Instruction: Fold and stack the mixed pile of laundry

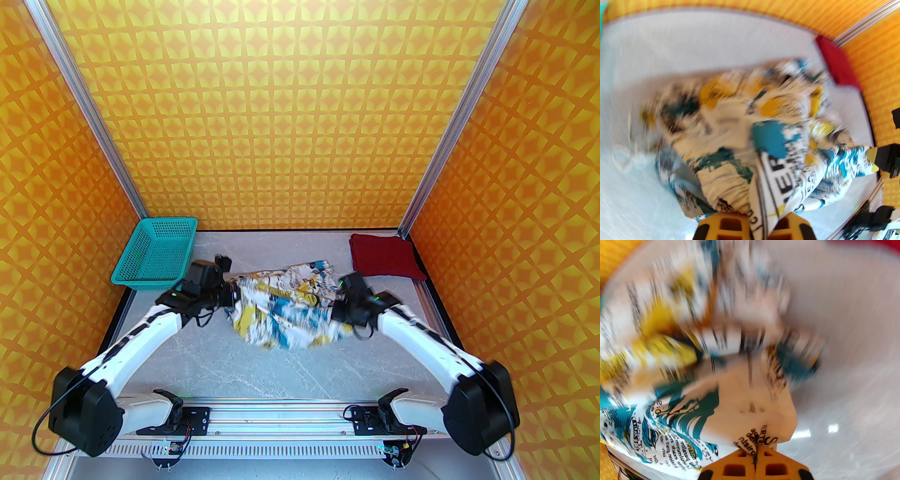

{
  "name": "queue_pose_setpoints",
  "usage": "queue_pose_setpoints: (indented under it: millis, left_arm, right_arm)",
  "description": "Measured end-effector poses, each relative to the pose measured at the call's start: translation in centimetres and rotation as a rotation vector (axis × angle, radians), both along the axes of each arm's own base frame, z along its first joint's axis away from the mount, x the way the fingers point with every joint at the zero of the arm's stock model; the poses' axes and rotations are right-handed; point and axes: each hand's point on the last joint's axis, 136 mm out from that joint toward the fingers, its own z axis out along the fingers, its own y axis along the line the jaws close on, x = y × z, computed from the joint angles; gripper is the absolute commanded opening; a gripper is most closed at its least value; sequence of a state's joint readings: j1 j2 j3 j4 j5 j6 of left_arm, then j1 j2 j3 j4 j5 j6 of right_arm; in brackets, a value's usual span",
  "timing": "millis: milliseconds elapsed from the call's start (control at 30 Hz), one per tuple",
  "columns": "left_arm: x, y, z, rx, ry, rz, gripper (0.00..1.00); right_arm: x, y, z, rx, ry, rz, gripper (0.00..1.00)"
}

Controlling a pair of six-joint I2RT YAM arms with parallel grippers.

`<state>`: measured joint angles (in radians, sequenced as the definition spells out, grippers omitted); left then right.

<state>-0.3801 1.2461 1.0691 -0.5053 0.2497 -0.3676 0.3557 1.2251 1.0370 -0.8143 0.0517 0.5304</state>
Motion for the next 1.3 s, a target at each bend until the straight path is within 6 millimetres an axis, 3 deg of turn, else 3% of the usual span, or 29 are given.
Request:
queue_pose_setpoints:
  millis: [67,200,300,367,467,567,633,767,967,1133,1300]
  left_arm:
    - [0.0,-0.1,2.8,-0.014,-0.056,-0.008,0.01]
    - [-0.6,0.1,7.6,-0.024,-0.148,-0.026,0.21]
    - [-0.9,0.3,8.0,-0.020,-0.144,-0.027,0.30]
    - [-1.3,0.3,6.3,-0.008,-0.099,-0.027,0.41]
    - [-2.7,0.2,1.7,0.015,0.019,-0.034,0.62]
    - [-5.1,0.2,-3.2,0.047,0.152,-0.048,0.64]
    - [-6.7,0.6,-5.7,0.065,0.220,-0.048,0.64]
    - [-8.6,0.7,-8.8,0.082,0.304,-0.050,0.67]
    - [-11.1,-1.7,-11.3,0.066,0.377,-0.089,0.73]
    - [-14.0,-0.9,-11.8,0.010,0.406,-0.044,0.75]
    - [-15.0,-0.2,-13.0,-0.027,0.443,0.022,0.72]
  right_arm:
    - [0.2,-0.4,3.5,0.000,-0.087,0.007,0.00]
    - [-0.7,-1.9,9.4,-0.025,-0.241,-0.001,0.00]
    - [-1.6,-2.8,10.4,-0.050,-0.271,-0.011,0.00]
    - [-2.1,-3.0,8.9,-0.064,-0.240,-0.012,0.03]
    - [-3.4,-3.4,3.3,-0.099,-0.103,-0.015,0.43]
    - [-6.1,-4.2,-2.5,-0.141,0.070,-0.015,0.51]
    - [-7.5,-4.5,-4.5,-0.151,0.138,-0.015,0.52]
    - [-8.3,-4.2,-5.8,-0.129,0.183,-0.012,0.55]
    - [-8.0,-3.1,-7.7,-0.083,0.238,-0.015,0.57]
    - [-7.9,-1.7,-8.1,-0.009,0.246,0.003,0.52]
    - [-7.7,1.2,-8.5,0.042,0.257,0.096,0.50]
